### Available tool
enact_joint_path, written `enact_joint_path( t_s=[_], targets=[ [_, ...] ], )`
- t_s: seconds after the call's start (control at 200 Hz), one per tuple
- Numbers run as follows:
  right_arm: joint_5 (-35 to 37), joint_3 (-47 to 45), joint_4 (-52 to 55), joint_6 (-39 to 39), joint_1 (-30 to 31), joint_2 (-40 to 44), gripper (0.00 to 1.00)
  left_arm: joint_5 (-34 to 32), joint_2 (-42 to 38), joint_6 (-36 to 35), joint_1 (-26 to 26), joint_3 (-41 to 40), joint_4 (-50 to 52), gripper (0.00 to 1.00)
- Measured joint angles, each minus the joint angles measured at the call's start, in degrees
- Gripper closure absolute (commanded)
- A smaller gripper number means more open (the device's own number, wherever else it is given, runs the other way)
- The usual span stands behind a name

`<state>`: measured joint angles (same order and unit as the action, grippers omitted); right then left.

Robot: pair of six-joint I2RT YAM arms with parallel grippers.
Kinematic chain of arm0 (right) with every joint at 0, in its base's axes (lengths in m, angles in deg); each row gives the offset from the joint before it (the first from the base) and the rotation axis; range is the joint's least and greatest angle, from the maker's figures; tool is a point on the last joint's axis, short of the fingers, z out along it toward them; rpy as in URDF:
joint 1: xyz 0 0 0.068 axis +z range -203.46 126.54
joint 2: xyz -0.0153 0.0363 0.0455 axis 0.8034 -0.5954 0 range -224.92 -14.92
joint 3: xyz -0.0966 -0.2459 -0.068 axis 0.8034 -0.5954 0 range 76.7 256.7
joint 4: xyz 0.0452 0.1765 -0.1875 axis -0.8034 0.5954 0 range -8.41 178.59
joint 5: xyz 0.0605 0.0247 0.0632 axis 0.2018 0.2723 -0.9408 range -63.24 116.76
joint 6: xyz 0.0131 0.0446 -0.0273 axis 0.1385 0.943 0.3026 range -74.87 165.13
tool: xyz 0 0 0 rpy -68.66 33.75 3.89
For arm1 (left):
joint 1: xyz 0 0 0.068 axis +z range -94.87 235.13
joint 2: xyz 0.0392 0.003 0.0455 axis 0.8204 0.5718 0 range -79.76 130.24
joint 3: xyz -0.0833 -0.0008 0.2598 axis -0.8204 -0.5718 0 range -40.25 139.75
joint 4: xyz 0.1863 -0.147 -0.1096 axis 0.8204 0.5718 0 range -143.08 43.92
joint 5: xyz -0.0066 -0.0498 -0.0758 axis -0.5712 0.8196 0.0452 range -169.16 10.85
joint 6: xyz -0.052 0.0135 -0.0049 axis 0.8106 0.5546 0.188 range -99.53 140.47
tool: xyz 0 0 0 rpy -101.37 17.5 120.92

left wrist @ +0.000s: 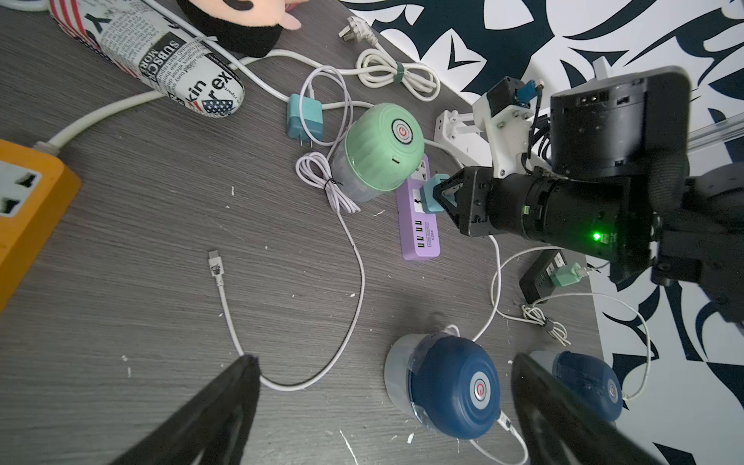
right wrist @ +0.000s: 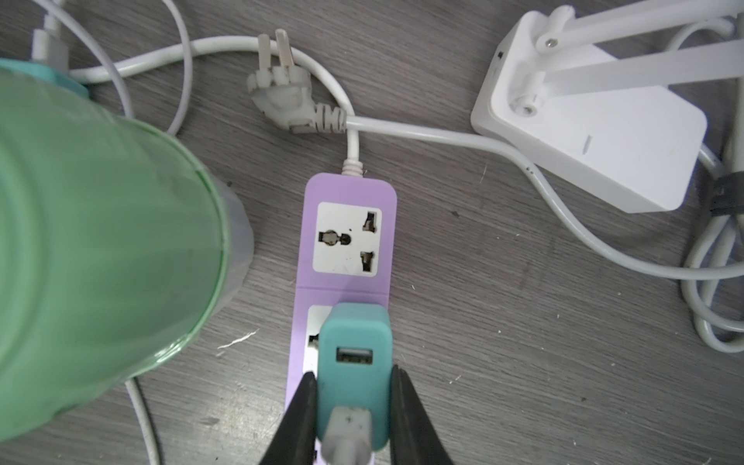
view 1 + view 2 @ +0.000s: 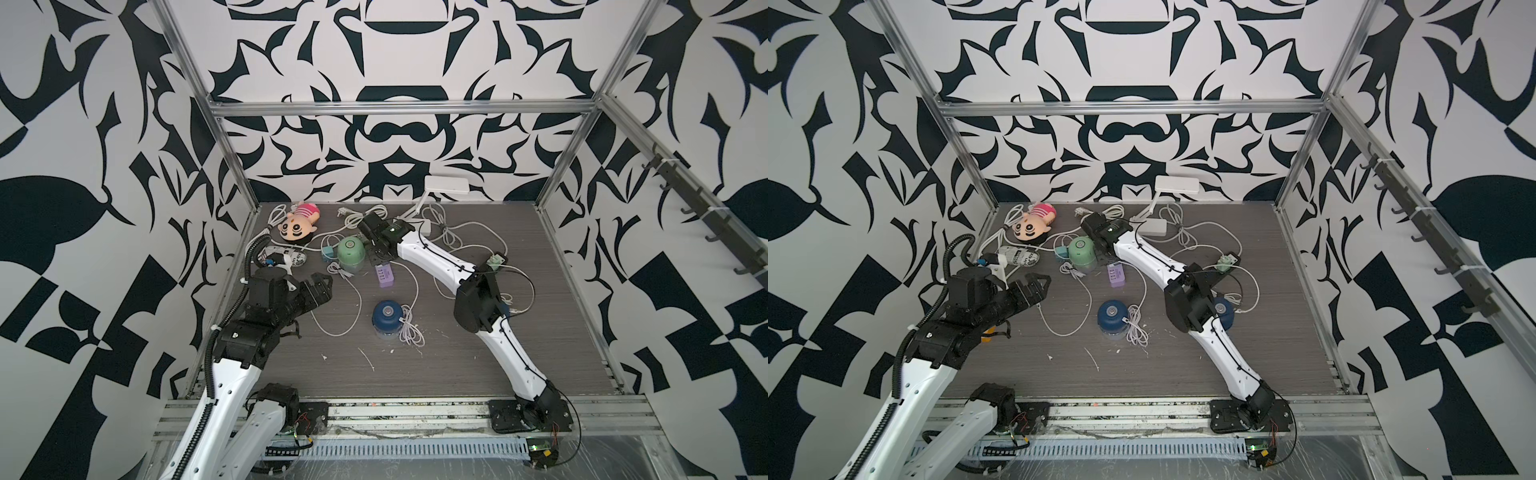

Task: Charge the cordless meat grinders
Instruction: Move the socket to the center of the board.

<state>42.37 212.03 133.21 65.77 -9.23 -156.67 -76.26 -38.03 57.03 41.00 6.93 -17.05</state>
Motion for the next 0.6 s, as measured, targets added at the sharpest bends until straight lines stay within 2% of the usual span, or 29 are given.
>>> enact_joint_path(
  t_s=[0.27, 0.435, 0.59, 0.6],
  targets=[
    [0.0, -9.7, -7.0, 1.6, 0.0, 4.6, 0.94, 2.6, 1.5, 1.2, 0.0, -1.9, -1.1, 0.02],
    [-1.0, -16.2, -12.6, 3.1, -0.7, 7.6, 0.99, 4.3, 1.7, 1.8, 0.0, -2.1, -1.7, 0.08],
    [-4.3, -16.7, -13.0, 3.7, -2.1, 8.2, 1.0, 7.1, 2.3, 2.8, 0.0, -3.9, -2.6, 0.14],
    [-4.5, -16.5, -12.9, 3.6, -2.1, 8.1, 1.0, 7.3, 2.4, 2.8, 0.0, -4.1, -2.6, 0.17]
  ],
)
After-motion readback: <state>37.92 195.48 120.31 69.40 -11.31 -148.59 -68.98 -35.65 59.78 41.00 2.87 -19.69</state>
